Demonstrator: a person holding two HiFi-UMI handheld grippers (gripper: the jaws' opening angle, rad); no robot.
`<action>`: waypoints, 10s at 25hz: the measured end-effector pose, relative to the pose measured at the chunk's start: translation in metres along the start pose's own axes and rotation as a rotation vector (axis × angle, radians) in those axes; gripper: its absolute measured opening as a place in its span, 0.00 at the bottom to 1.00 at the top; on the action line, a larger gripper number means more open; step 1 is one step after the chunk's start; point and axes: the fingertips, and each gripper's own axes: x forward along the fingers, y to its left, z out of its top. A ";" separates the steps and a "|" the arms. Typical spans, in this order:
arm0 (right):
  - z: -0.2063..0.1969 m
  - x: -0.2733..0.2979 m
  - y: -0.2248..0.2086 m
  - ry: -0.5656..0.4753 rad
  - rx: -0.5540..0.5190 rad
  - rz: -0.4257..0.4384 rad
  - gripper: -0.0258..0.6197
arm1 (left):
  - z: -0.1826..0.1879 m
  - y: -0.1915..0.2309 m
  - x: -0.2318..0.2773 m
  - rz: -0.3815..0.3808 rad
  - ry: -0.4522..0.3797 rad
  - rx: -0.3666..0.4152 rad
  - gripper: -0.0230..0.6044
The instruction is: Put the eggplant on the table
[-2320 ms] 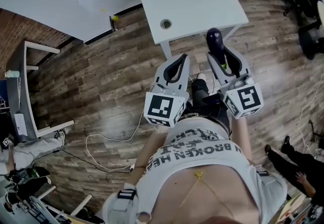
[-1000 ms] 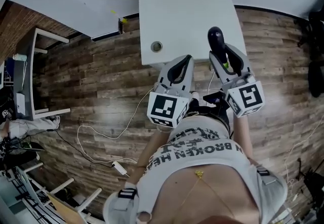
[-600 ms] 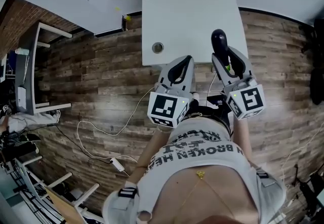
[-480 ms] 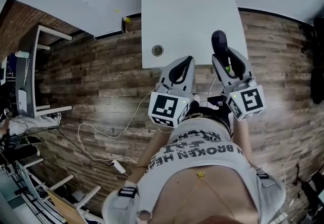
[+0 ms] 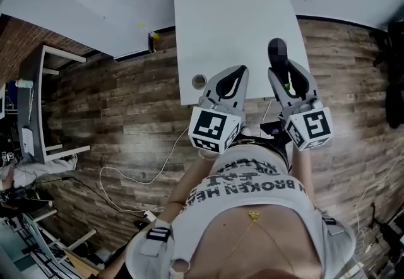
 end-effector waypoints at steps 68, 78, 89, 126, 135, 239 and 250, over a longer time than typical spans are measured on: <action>-0.005 0.113 -0.071 0.089 -0.064 0.145 0.31 | 0.025 0.081 0.086 0.143 -0.034 -0.007 0.03; -0.011 0.117 -0.067 0.106 -0.074 0.172 0.31 | 0.020 0.079 0.078 0.158 -0.030 -0.023 0.03; -0.035 0.131 -0.058 0.174 -0.109 0.206 0.31 | 0.016 0.082 0.068 0.179 -0.024 -0.035 0.03; -0.150 0.146 -0.048 0.450 -0.174 0.240 0.31 | -0.004 0.093 0.045 0.225 0.007 -0.075 0.03; -0.172 0.151 -0.044 0.507 -0.190 0.255 0.31 | -0.007 0.099 0.039 0.241 0.012 -0.088 0.03; -0.320 0.197 -0.033 0.847 -0.191 0.399 0.31 | -0.029 0.122 0.046 0.252 0.070 -0.140 0.03; -0.321 0.197 -0.032 0.847 -0.194 0.397 0.31 | -0.031 0.122 0.046 0.252 0.076 -0.141 0.03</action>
